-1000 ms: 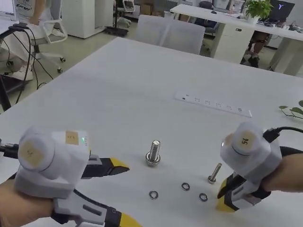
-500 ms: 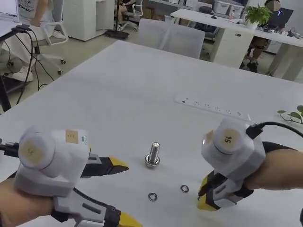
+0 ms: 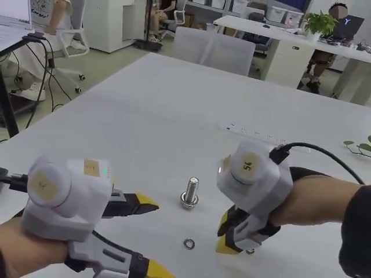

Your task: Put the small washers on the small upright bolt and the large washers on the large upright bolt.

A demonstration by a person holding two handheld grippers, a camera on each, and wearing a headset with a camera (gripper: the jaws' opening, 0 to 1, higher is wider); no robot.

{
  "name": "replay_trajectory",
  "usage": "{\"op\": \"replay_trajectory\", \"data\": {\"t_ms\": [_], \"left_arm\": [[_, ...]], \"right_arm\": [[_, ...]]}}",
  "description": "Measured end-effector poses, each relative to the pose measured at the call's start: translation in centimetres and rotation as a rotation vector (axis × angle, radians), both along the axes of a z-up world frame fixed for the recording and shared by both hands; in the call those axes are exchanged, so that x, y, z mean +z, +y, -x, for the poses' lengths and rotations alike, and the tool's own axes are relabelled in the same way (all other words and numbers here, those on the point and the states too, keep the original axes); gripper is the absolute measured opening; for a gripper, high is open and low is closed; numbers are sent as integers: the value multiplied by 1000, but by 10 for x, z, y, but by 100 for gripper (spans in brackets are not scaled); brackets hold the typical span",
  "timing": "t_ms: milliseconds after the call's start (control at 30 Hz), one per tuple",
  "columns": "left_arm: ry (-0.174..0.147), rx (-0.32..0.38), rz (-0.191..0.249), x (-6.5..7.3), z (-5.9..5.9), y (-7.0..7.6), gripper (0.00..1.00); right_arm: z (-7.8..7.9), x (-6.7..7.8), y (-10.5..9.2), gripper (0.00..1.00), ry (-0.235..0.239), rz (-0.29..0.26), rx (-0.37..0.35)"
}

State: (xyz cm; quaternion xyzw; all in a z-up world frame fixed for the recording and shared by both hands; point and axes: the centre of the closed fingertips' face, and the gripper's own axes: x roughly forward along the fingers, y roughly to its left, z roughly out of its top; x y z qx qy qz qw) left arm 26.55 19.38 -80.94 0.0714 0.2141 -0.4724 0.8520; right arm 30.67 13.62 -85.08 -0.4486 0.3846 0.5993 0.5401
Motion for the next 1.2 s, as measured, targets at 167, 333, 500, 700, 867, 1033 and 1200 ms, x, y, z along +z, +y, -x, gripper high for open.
{"op": "replay_trajectory", "data": {"t_ms": [167,333,500,700,867,1033,1200], "left_arm": [[2,-1,-2,-1,0,1,73],[2,2,0,-1,0,2,73],[2,4,1,-1,0,2,73],[-1,10,5,0,-1,3,72],[1,10,7,0,-1,2,72],[2,9,7,0,0,0,72],[2,8,8,0,0,-1,72]], "right_arm": [[3,-3,15,17,2,-1,31],[5,-10,26,18,9,4,54],[4,-16,35,18,13,8,67],[4,-24,36,18,23,23,76],[3,-27,35,18,18,33,82],[3,-27,34,18,14,34,85],[4,-27,32,17,-3,46,106]]}}
